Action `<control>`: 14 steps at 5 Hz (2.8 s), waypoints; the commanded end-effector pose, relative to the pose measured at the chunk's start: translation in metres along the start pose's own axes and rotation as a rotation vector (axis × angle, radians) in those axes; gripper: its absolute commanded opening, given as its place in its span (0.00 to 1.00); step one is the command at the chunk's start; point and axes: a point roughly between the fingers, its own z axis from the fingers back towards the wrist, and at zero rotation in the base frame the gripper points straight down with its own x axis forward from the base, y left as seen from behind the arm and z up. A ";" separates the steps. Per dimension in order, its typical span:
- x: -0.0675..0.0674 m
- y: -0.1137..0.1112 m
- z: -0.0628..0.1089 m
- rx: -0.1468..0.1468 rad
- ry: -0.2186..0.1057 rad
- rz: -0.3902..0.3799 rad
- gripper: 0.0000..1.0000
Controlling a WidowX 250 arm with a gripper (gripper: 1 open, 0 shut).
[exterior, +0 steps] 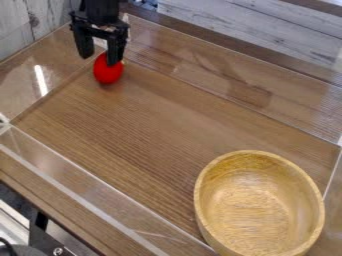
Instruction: Move the red object to the right side of the table
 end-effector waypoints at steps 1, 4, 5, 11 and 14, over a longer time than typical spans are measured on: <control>0.006 -0.010 0.005 0.021 -0.034 -0.022 1.00; -0.004 0.000 -0.010 -0.024 -0.035 0.040 1.00; -0.006 0.008 -0.002 -0.046 -0.036 0.085 1.00; 0.002 -0.007 0.033 -0.112 -0.067 -0.079 0.00; -0.006 -0.073 0.106 -0.197 -0.154 -0.115 0.00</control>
